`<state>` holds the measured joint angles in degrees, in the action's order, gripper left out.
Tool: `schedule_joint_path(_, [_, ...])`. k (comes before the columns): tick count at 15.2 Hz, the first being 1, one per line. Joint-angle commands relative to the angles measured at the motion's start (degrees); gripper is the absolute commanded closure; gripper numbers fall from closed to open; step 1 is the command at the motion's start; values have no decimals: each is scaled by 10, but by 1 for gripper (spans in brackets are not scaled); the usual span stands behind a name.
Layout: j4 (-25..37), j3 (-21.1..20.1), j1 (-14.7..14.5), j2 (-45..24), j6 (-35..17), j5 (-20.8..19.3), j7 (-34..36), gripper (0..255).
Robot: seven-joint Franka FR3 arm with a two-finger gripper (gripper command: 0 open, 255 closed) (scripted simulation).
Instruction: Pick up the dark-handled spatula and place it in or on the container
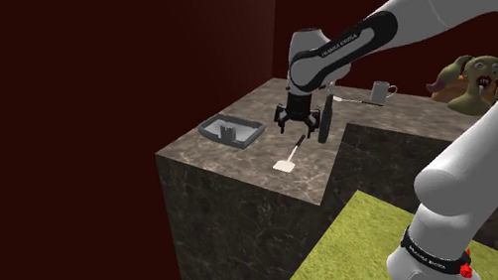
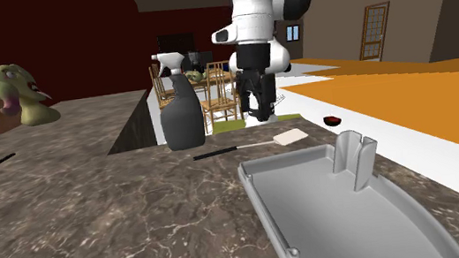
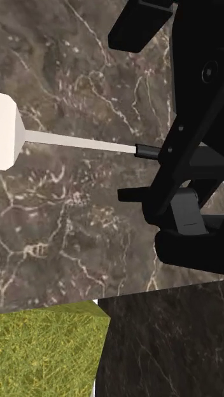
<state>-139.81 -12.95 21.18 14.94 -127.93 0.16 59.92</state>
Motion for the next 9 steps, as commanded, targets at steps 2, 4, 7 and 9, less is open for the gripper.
schedule_joint_path(2, [4,-6,17,-39,-24,-13,67,0])
schedule_joint_path(4, [-3,-6,17,-49,-40,-17,69,0])
schedule_joint_path(7, [-12,-7,19,-65,-65,-22,73,0])
schedule_joint_path(9, [-20,-7,21,-80,-87,-28,77,0])
